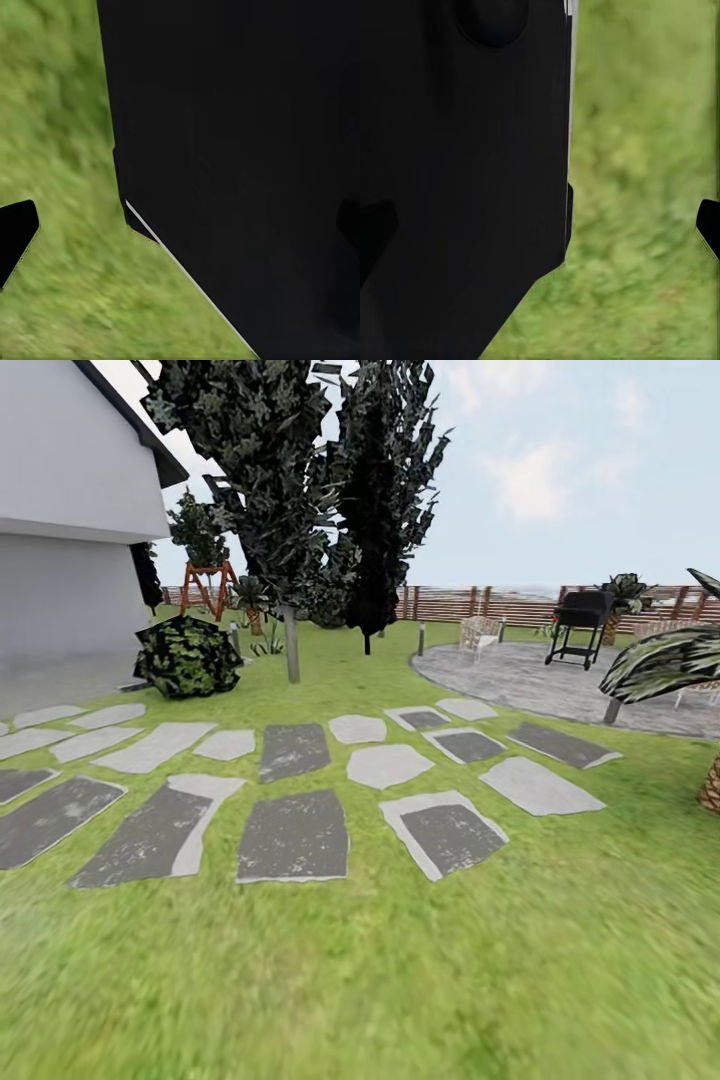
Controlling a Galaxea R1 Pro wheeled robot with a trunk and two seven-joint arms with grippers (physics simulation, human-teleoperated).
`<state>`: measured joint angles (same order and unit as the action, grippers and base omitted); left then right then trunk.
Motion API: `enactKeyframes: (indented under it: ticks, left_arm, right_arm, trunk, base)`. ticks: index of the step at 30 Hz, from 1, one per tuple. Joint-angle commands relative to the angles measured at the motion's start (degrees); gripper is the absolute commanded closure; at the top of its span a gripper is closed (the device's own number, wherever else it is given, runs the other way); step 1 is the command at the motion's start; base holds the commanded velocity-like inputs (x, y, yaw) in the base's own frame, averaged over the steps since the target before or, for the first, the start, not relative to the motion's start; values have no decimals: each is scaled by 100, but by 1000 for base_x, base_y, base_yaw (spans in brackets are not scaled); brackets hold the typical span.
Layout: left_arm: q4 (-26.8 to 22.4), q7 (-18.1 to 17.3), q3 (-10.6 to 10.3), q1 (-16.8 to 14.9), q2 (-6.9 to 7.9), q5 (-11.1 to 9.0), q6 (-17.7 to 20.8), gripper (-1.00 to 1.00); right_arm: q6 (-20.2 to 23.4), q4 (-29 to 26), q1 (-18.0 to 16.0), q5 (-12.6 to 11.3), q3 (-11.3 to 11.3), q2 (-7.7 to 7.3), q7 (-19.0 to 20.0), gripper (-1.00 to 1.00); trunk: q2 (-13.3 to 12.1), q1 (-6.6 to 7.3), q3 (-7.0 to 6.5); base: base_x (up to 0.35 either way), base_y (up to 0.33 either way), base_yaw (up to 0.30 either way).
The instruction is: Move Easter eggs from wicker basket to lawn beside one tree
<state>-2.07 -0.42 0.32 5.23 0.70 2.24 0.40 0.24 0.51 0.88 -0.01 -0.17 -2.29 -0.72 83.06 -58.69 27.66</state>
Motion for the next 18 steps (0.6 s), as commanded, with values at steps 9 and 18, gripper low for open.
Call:
enactKeyframes:
  ticks: [9, 18]
  left_arm:
    - [-13, 6, 4, 4, 1, 22, 4, -100]
    - [-13, 0, 11, 4, 1, 21, 4, -100]
  right_arm:
    - [3, 1, 0, 2, 6, 0, -5, -100]
    - [3, 0, 0, 1, -1, 0, -7, -100]
  trunk:
    - [2, -4, 14]
    - [2, -4, 17]
  base:
    - [316, 0, -196]
    - [312, 0, -53]
